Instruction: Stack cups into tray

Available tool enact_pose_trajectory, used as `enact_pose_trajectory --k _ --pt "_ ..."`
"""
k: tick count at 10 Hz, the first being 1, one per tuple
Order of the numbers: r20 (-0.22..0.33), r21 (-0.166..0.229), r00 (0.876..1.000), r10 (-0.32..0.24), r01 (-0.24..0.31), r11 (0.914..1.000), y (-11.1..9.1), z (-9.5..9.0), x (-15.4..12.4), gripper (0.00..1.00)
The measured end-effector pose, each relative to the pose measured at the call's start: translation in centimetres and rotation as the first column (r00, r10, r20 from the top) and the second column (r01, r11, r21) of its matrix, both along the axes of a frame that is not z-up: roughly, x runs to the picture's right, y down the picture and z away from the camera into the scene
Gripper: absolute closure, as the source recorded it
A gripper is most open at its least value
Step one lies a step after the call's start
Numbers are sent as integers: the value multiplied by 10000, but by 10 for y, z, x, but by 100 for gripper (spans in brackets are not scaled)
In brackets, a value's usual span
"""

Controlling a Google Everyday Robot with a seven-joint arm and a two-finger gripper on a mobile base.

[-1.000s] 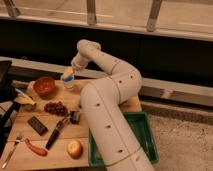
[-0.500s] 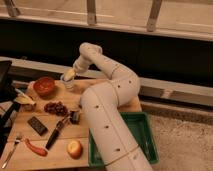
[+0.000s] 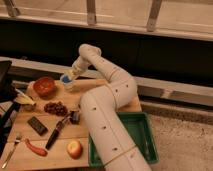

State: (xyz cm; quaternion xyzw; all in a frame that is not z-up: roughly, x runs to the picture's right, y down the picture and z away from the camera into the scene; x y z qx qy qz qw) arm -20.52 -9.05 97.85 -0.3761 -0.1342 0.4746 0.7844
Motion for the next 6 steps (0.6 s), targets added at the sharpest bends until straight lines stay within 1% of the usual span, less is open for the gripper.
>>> enact_pose_trajectory --k 1,2,5,6 --pt "17 2 10000 14 -14 10000 0 -1 -1 94" --pt "16 47 10000 -6 5 10000 -1 -3 0 98" --pt "65 383 9998 -161 159 9991 -9 -17 3 98" --pt "76 665 9996 -263 258 9975 -19 -32 6 98"
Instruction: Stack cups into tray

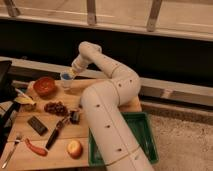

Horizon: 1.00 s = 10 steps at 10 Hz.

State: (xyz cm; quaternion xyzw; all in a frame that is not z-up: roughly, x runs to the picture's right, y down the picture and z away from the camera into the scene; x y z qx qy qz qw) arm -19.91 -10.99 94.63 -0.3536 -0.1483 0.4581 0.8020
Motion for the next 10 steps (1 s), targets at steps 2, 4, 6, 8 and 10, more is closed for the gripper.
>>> enact_pose_trajectory --k 2,4,6,8,10 --pt "-83 477 9996 -285 289 9984 -17 -26 9 98" --pt "-275 918 9974 -663 686 9934 -30 -55 29 98" --pt "-475 1061 9952 -859 905 9902 -32 -78 63 98" --pt "-742 1056 9930 -914 989 9895 -27 -105 102 98" --pt "-1143 918 9893 -907 1014 9906 -15 -127 140 98"
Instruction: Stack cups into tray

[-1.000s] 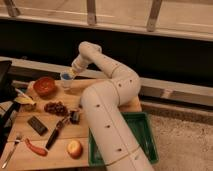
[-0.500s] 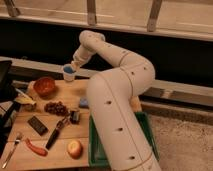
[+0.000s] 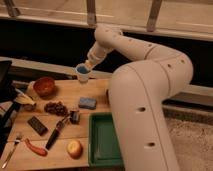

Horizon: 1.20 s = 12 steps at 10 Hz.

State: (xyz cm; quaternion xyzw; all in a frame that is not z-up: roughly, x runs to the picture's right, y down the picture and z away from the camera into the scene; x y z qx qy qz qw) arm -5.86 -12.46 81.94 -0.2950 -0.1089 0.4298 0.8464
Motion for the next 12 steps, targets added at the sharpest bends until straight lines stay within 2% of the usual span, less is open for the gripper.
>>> enact_pose_trajectory --k 2,3,5,7,9,12 --pt "-582 -318 9981 211 -230 9992 23 -22 33 98" --pt "-966 -548 9942 471 -526 9971 40 -35 53 98" --pt "-1631 -889 9795 1183 -1340 9870 71 -57 85 98" --pt "-1964 -923 9673 1606 -1813 9791 88 -70 102 98" --pt "-2000 -927 9658 1653 -1866 9781 91 -71 103 98" --pt "-1842 -950 9712 1510 -1706 9808 89 -70 98 98"
